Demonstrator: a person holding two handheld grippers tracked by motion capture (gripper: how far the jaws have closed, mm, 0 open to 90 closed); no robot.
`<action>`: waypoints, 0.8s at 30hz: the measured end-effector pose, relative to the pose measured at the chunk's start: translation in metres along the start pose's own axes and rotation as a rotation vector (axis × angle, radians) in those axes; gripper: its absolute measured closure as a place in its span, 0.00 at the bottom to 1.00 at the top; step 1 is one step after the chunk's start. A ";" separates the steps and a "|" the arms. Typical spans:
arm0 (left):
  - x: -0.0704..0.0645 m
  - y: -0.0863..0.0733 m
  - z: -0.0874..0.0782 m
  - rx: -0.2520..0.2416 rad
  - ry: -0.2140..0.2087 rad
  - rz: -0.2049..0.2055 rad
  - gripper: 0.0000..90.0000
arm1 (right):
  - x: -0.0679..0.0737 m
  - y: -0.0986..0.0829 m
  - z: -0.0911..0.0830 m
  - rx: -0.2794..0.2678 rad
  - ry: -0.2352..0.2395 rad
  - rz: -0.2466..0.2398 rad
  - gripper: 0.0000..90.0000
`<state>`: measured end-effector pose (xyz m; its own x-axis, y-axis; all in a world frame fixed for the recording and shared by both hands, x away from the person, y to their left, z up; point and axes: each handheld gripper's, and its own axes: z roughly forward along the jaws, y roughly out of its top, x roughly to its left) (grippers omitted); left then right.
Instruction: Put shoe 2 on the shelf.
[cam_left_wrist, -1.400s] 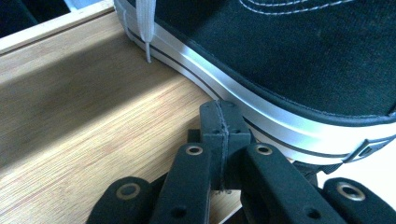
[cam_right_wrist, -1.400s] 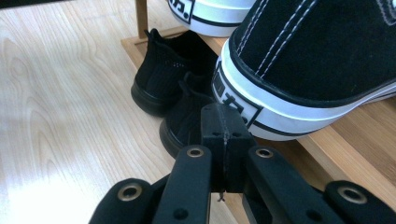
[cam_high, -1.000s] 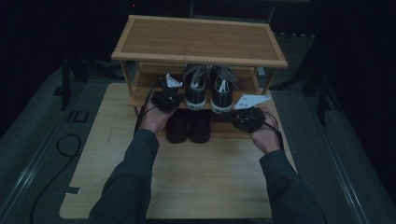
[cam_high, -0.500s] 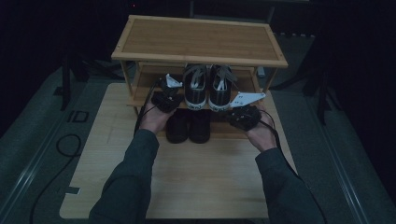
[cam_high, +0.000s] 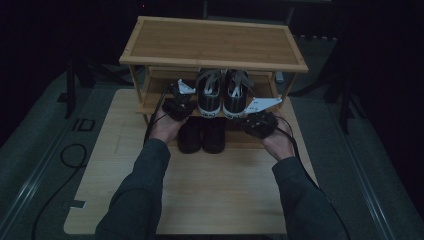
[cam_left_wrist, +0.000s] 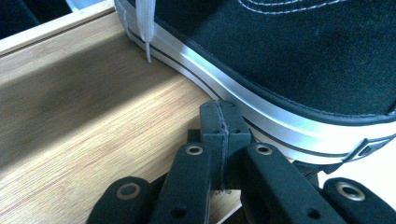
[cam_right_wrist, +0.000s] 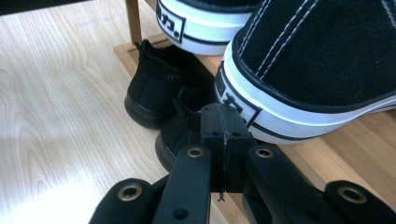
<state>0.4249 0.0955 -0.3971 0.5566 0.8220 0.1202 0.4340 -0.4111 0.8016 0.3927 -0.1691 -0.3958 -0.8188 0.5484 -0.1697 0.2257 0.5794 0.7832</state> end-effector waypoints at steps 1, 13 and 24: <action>0.000 0.000 0.000 0.000 0.000 0.000 1.00 | 0.000 0.000 0.001 0.000 -0.002 0.001 1.00; -0.002 0.001 0.000 0.006 0.011 0.001 1.00 | -0.002 -0.001 0.002 -0.013 0.009 0.022 1.00; -0.003 0.004 0.000 0.016 0.017 0.007 1.00 | -0.002 -0.001 0.002 -0.016 0.009 0.020 1.00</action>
<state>0.4248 0.0917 -0.3943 0.5477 0.8255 0.1360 0.4412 -0.4231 0.7914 0.3951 -0.1701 -0.3974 -0.8190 0.5541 -0.1490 0.2335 0.5591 0.7956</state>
